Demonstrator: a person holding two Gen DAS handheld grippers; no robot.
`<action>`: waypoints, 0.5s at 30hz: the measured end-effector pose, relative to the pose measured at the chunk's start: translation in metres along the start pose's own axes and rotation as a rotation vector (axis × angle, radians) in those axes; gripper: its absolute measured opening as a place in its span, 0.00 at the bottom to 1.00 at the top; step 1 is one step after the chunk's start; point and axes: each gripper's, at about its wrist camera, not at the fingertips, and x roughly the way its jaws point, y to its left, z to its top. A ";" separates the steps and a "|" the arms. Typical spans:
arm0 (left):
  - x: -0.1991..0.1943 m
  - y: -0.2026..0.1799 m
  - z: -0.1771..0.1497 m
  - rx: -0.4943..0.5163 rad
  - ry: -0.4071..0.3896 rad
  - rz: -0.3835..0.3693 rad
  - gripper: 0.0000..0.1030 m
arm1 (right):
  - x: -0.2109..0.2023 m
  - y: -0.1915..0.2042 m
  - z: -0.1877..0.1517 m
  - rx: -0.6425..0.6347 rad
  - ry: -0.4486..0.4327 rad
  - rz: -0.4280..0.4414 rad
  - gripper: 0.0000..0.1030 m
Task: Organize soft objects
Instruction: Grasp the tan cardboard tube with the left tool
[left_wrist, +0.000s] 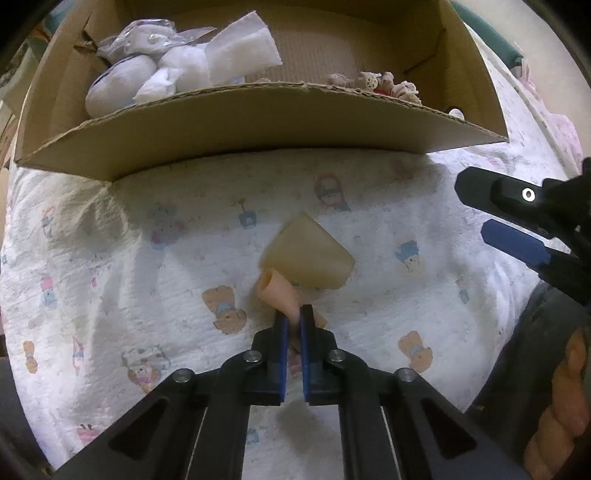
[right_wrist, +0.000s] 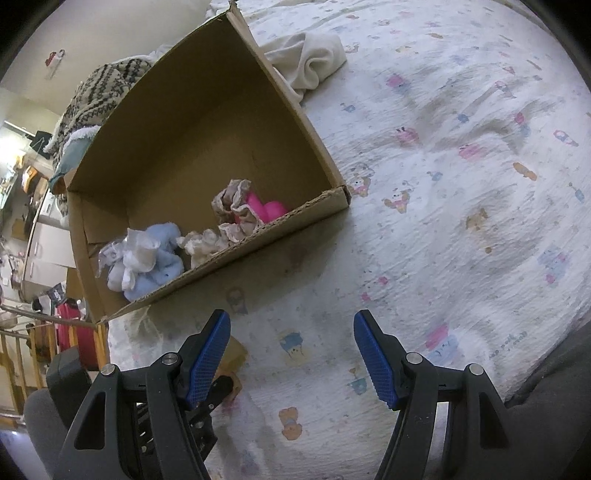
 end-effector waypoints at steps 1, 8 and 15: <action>-0.002 0.002 -0.001 -0.007 0.000 -0.010 0.05 | 0.001 0.001 0.001 -0.002 0.001 -0.001 0.71; -0.031 0.029 0.000 -0.049 0.009 -0.006 0.04 | 0.001 0.003 -0.002 -0.020 0.005 -0.006 0.71; -0.073 0.063 0.009 -0.076 -0.041 0.036 0.04 | 0.005 0.012 -0.003 -0.053 0.016 0.050 0.71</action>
